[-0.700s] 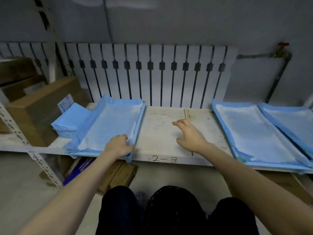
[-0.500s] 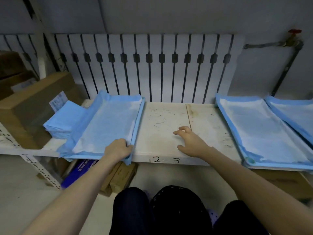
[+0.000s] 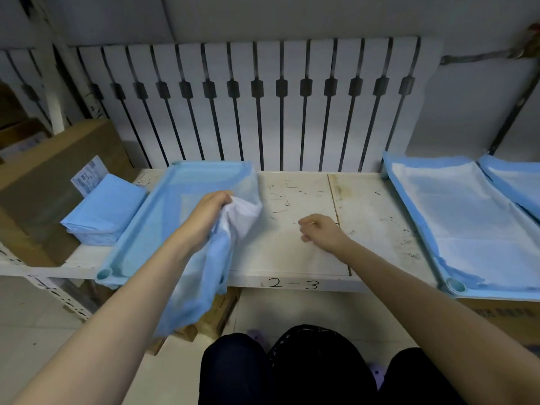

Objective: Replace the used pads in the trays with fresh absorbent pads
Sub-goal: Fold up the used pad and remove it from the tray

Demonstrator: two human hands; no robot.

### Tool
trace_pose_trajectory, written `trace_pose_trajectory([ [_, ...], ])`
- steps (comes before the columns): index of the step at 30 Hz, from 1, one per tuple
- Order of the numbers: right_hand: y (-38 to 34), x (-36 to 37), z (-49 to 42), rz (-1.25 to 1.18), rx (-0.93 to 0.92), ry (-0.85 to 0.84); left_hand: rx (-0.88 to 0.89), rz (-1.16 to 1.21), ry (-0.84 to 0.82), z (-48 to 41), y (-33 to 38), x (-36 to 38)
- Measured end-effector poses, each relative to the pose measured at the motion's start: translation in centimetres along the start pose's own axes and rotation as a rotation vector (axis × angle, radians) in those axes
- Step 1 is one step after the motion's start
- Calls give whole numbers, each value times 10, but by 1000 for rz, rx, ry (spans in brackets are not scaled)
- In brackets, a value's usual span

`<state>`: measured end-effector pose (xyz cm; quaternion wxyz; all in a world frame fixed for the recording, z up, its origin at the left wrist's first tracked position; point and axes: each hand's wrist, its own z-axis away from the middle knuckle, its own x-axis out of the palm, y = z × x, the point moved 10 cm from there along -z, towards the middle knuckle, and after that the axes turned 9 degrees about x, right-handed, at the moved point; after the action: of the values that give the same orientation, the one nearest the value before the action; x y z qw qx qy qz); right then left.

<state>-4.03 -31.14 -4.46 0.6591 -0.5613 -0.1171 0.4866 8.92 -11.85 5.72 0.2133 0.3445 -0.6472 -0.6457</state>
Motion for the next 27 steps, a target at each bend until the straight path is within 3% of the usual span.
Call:
trace_pose_trajectory([
  [4,8,22,-5,-343,280,-184,-227,-17,-296,29,-6,44],
  [6,9,36,-4,-420,319,-252,-289,-63,-408,42,-13,61],
  [10,4,36,-13,-290,189,-87,-357,-239,-519,52,-31,75],
  [15,-15,14,-24,58,0,43,-467,-237,-665,61,-35,93],
  [19,-66,-53,-26,70,-229,320,-399,-211,-600,36,-25,93],
  [23,-93,-116,-37,80,-330,484,-190,-47,-828,26,3,154],
  [25,-84,-141,-52,114,-255,489,-154,-22,-813,20,-2,178],
  [27,-57,-154,-71,311,-105,425,-74,-131,-709,7,-18,188],
])
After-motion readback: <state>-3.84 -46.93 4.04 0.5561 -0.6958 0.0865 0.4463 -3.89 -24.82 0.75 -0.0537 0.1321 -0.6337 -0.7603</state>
